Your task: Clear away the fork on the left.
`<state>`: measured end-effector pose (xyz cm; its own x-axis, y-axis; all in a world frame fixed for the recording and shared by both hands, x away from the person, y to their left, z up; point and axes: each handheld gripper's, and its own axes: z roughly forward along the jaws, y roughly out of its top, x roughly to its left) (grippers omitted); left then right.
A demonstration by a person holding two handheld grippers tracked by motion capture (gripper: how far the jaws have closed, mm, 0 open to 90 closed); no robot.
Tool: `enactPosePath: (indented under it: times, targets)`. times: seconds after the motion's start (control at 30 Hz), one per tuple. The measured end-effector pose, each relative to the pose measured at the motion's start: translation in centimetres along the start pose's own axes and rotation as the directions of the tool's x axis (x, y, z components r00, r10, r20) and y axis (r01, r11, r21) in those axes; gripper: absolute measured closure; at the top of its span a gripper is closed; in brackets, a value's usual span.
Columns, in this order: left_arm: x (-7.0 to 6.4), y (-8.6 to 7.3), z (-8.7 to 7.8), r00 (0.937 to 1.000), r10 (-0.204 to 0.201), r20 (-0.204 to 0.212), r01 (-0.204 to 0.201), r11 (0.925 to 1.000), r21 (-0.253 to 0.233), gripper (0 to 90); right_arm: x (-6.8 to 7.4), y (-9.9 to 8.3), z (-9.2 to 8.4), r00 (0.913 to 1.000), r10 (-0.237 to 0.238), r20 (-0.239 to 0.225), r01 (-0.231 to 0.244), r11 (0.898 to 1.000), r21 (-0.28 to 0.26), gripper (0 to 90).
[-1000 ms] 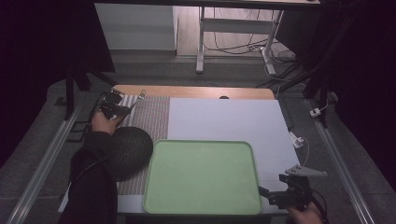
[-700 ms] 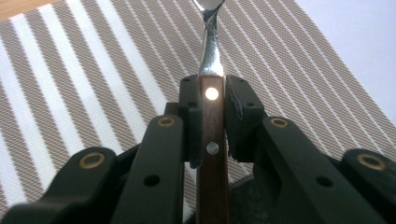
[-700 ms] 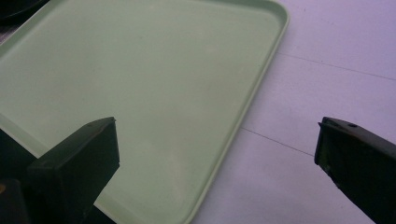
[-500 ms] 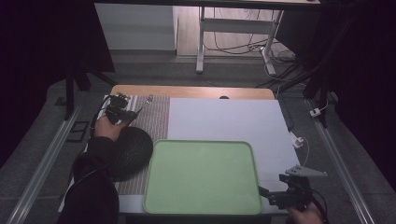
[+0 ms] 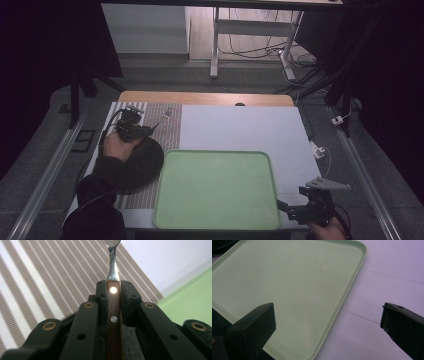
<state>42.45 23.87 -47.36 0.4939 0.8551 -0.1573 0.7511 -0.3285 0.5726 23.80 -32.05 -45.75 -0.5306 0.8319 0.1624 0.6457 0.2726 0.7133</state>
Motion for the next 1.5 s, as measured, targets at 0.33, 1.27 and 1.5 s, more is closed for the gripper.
enactPosePath:
  times: [0.33,1.27,1.5]
  targets:
    - [-3.9,-1.1,-0.7,0.9951,0.074,0.066,-0.076,0.9967,0.029,77.4,0.0,0.0,0.0,1.0000,-0.004,0.003,0.004,1.000,0.000,0.0]
    - [-14.6,-6.4,-1.4,0.9632,0.187,0.193,-0.209,0.9725,0.103,77.3,0.1,0.0,0.0,1.0000,-0.004,0.006,0.004,1.000,0.003,0.0]
    - [-16.5,-7.3,0.1,0.9576,0.215,0.192,-0.249,0.9522,0.176,77.2,0.1,0.0,0.0,1.0000,-0.005,0.006,0.005,1.000,0.006,0.0]
